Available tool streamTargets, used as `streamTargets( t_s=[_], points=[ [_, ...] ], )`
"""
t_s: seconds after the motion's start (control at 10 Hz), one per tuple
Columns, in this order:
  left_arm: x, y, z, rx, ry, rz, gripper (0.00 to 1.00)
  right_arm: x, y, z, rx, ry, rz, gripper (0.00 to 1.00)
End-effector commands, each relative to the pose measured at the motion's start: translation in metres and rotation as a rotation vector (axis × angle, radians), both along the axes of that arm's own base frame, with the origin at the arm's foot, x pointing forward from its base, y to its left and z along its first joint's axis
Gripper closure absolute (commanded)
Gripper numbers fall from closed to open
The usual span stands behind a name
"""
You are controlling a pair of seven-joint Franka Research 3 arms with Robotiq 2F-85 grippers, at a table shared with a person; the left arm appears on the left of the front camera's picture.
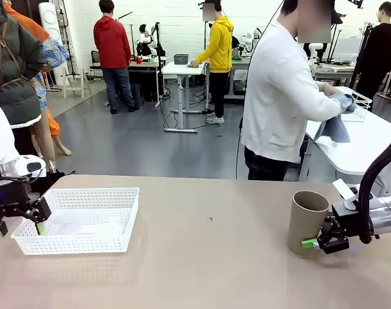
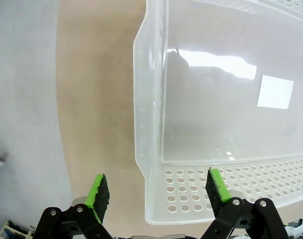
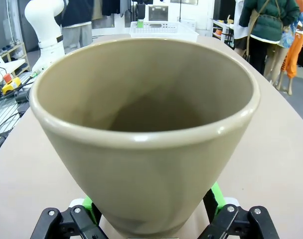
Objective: Clean and organize the cups into the basket.
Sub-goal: Pick up the Organizing basket and move it to the center of the table, then pick up the Reusable plastic cup from the right side of the table and place it inside the Organizing basket.
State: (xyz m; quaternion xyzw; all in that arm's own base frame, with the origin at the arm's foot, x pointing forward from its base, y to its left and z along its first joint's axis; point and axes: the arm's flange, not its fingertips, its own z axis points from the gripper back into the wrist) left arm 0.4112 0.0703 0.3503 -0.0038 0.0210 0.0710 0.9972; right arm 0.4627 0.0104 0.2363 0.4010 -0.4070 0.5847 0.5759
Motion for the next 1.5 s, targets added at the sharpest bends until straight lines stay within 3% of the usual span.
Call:
streamTargets(
  t_s=[0.0, 0.1, 0.2, 0.3, 0.4, 0.5, 0.6, 0.7, 0.8, 0.9, 1.0, 1.1, 1.3, 1.4],
  points=[
    [-0.005, -0.003, -0.005, 0.033, 0.001, 0.012, 0.57, 0.0, 0.0, -0.005, 0.016, -0.048, 0.0, 0.59],
    [-0.005, -0.002, -0.005, 0.035, 0.003, 0.013, 0.58, 0.0, 0.0, -0.005, 0.019, -0.049, 0.006, 0.59],
    [-0.005, -0.001, -0.005, 0.033, 0.003, 0.014, 1.0, 0.0, 0.0, -0.004, 0.025, -0.045, 0.005, 1.0],
    [-0.004, -0.001, -0.004, 0.032, 0.003, 0.016, 1.0, 0.0, -0.001, -0.004, 0.028, -0.041, 0.007, 0.65],
    [-0.004, -0.001, -0.004, 0.03, 0.003, 0.018, 1.0, -0.001, -0.001, -0.004, 0.028, -0.037, 0.011, 1.0],
    [-0.005, -0.001, -0.003, 0.029, 0.002, 0.019, 0.84, -0.001, -0.001, -0.004, 0.027, -0.038, 0.014, 1.0],
    [-0.004, -0.001, -0.003, 0.03, 0.002, 0.021, 0.93, -0.001, -0.001, -0.004, 0.027, -0.039, 0.016, 1.0],
    [-0.004, -0.002, -0.003, 0.028, 0.002, 0.023, 1.0, -0.001, -0.001, -0.004, 0.027, -0.038, 0.019, 0.78],
    [-0.005, -0.002, -0.003, 0.027, 0.004, 0.024, 1.0, -0.002, -0.001, -0.005, 0.027, -0.039, 0.021, 0.78],
    [-0.005, -0.002, -0.002, 0.025, 0.005, 0.026, 1.0, -0.002, 0.0, -0.005, 0.027, -0.038, 0.022, 1.0],
    [-0.005, -0.002, -0.002, 0.022, 0.009, 0.03, 1.0, -0.003, 0.0, -0.005, 0.027, -0.036, 0.026, 0.78],
    [-0.005, -0.004, -0.002, 0.02, 0.015, 0.025, 1.0, -0.004, 0.0, -0.004, 0.022, -0.039, 0.026, 1.0],
    [-0.007, -0.018, 0.002, -0.024, 0.025, -0.005, 1.0, -0.012, 0.007, 0.011, -0.005, -0.023, 0.021, 1.0],
    [-0.009, -0.034, 0.008, -0.044, 0.069, -0.027, 1.0, -0.02, 0.01, 0.034, -0.028, -0.036, -0.02, 1.0]
  ],
)
